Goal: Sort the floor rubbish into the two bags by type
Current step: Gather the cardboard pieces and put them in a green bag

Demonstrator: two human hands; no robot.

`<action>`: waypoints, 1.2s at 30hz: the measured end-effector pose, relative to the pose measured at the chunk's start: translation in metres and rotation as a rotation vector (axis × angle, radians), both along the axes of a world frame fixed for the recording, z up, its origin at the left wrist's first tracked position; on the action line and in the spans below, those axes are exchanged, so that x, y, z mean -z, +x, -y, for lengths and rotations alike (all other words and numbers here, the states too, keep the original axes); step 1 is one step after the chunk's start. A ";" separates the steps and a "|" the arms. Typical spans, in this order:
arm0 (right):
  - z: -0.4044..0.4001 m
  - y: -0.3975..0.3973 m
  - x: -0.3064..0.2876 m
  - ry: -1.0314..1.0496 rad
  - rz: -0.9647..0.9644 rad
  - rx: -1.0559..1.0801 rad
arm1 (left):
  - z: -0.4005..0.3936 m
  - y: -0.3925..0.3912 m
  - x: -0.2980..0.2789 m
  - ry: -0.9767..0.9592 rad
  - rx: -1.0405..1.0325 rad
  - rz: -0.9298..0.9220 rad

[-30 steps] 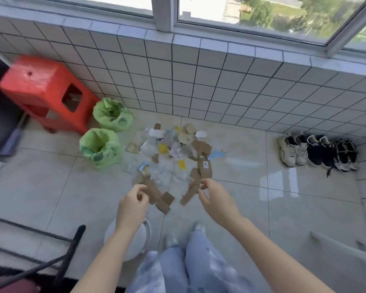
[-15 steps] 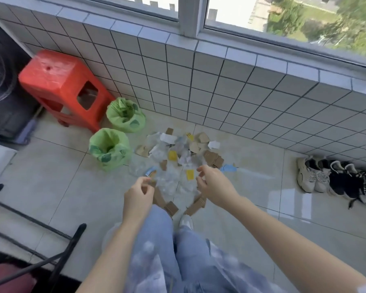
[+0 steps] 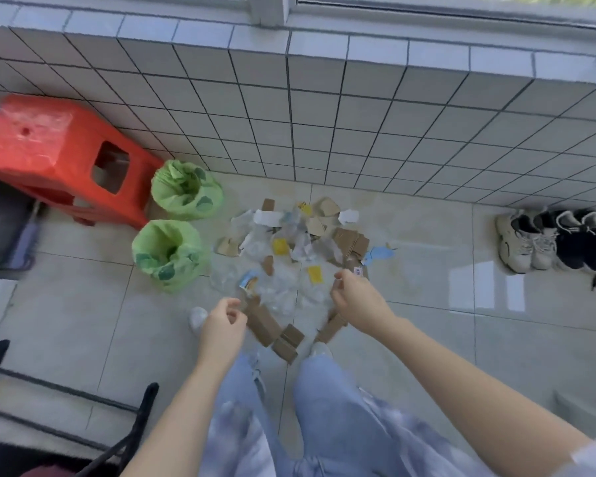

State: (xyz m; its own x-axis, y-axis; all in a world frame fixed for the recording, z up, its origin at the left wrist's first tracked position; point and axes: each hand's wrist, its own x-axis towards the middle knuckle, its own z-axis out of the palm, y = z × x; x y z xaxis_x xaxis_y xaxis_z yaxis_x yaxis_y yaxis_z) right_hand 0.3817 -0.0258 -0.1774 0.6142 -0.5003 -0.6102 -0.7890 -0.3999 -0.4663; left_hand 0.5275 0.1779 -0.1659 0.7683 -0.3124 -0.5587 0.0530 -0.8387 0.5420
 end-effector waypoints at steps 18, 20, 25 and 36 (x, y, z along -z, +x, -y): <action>-0.090 0.091 0.286 0.137 -0.217 0.220 | -0.016 0.172 0.301 0.269 0.778 -0.147; -0.103 0.100 0.346 0.144 -0.215 0.174 | -0.016 0.181 0.362 0.268 0.901 -0.118; -0.123 0.100 0.480 0.147 -0.206 -0.013 | -0.021 0.187 0.505 0.208 1.123 -0.013; -0.157 0.068 0.660 0.011 0.015 -0.270 | -0.063 0.178 0.690 -0.082 1.567 0.167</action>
